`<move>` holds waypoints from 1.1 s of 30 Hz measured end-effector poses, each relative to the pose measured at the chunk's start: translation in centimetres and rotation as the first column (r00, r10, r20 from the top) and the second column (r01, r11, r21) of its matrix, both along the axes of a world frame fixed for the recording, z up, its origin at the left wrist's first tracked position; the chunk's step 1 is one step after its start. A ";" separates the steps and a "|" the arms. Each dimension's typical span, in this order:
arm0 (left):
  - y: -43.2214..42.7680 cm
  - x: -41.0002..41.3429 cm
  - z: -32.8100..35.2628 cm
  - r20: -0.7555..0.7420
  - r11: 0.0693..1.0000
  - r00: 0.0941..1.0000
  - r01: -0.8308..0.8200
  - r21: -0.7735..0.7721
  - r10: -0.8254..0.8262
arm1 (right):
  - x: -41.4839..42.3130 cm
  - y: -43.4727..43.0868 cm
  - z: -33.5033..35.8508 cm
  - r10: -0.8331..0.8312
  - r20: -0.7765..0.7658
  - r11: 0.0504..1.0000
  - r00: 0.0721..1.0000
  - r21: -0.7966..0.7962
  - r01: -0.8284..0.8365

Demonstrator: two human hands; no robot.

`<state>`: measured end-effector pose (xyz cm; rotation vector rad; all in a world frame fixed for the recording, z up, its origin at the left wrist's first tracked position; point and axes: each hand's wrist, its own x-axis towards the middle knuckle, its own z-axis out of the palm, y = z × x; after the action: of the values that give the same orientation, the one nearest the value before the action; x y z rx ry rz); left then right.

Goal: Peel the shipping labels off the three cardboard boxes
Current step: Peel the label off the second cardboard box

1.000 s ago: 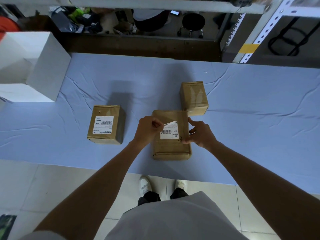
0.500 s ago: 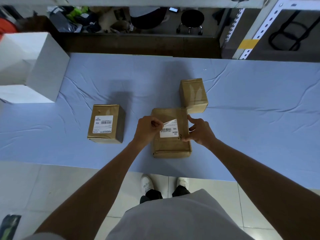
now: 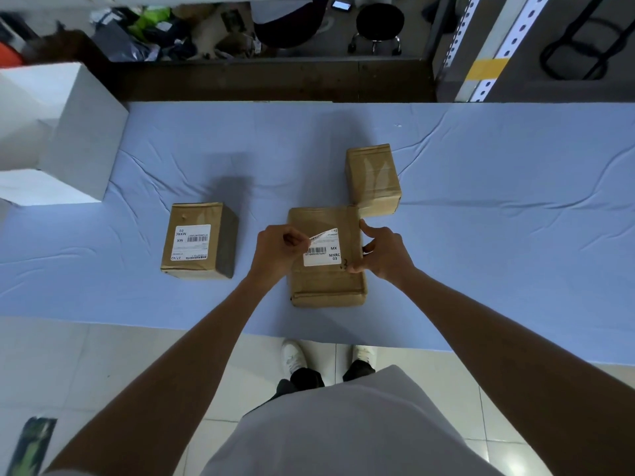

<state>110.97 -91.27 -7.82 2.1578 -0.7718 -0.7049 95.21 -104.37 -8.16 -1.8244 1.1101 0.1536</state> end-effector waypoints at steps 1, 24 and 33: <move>0.0 0.0 0.0 -0.001 1.000 1.000 -0.005 0.002 0.005 | -0.1 0.0 0.0 -0.006 0.004 1.000 1.000 0.005 0.006; 0.5 -0.6 0.1 0.033 1.000 0.999 0.003 -0.031 -0.002 | -0.3 -0.2 0.2 -0.029 0.023 0.999 0.999 0.030 0.028; 0.5 -0.7 0.1 0.023 1.000 1.000 0.005 -0.004 -0.005 | -0.3 -0.1 0.2 -0.043 0.023 0.998 0.999 0.037 0.042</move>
<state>110.25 -90.79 -7.72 2.1644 -0.7900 -0.6810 94.96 -104.52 -7.94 -1.7651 1.1213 0.1257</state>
